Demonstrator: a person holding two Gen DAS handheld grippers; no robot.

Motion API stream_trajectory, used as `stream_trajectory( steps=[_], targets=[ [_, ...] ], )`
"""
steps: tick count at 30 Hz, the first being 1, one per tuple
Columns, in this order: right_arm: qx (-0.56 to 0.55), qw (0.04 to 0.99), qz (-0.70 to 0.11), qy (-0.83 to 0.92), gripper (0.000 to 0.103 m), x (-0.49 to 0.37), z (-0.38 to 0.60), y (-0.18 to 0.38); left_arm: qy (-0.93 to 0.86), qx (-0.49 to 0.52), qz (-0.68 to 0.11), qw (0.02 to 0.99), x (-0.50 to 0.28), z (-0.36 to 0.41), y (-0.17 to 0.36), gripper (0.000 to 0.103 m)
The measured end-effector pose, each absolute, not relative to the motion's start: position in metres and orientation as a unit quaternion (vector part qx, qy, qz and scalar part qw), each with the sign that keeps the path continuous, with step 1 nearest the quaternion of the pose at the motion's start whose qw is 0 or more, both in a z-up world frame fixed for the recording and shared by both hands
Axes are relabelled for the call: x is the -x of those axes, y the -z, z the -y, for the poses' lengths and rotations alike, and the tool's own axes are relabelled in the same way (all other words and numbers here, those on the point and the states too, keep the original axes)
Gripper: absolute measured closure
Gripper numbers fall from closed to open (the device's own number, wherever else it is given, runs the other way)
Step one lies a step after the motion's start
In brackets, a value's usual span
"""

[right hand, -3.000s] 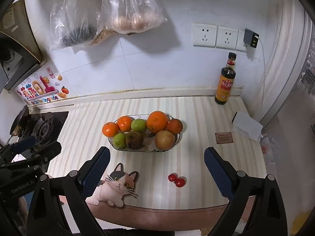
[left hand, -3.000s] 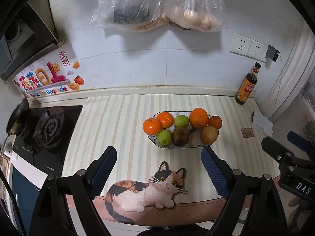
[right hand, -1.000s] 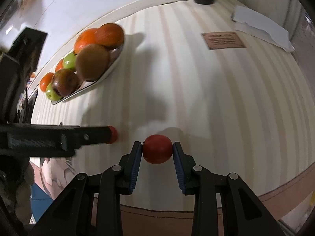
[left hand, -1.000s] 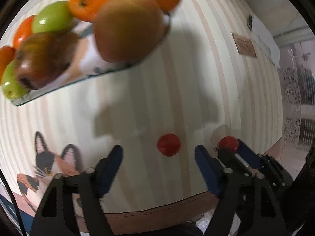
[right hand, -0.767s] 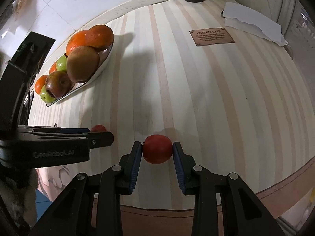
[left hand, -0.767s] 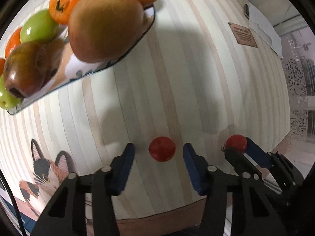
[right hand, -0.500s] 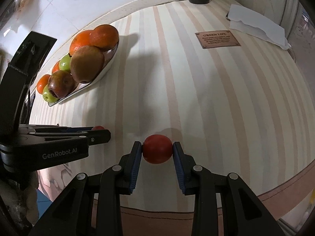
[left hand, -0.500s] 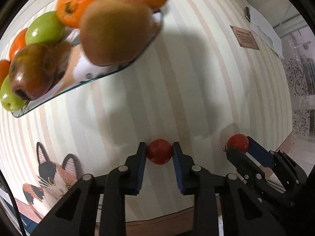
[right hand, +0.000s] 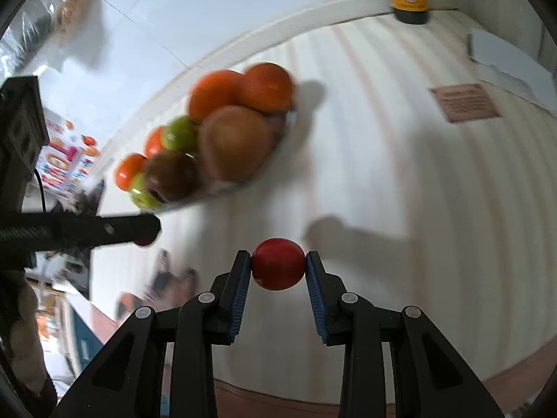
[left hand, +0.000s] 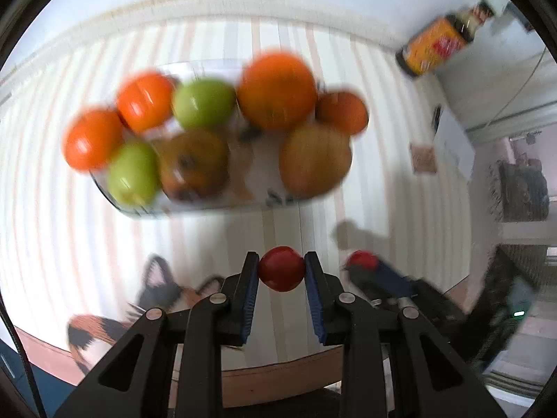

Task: Organize fruits
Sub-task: 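Place the cherry tomatoes on the plate with both tools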

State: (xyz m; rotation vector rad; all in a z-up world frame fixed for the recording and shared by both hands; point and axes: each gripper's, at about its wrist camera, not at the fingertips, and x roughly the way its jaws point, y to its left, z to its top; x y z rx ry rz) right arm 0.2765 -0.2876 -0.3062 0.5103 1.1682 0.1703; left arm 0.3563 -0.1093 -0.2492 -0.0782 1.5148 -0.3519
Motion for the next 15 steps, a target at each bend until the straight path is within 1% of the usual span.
stream_trajectory(
  steps=[2, 6, 9, 15],
  targets=[
    [-0.26, 0.799, -0.535, -0.092, 0.068, -0.287, 0.279, 0.303, 0.156, 0.033, -0.673, 0.723, -0.374, 0.102, 0.232, 0.079],
    [-0.299, 0.801, -0.507, -0.106, 0.068, -0.31, 0.258, 0.3, 0.143, 0.023, -0.665, 0.733, -0.417, 0.087, 0.227, 0.079],
    [-0.328, 0.794, -0.5, -0.109, 0.068, -0.323, 0.247, 0.304, 0.138, 0.009, -0.67, 0.73, -0.437, 0.092, 0.233, 0.079],
    [-0.357, 0.783, -0.499, -0.099, 0.068, -0.337, 0.228, 0.322, 0.136, -0.029, -0.694, 0.706, -0.455, 0.111, 0.263, 0.079]
  ],
)
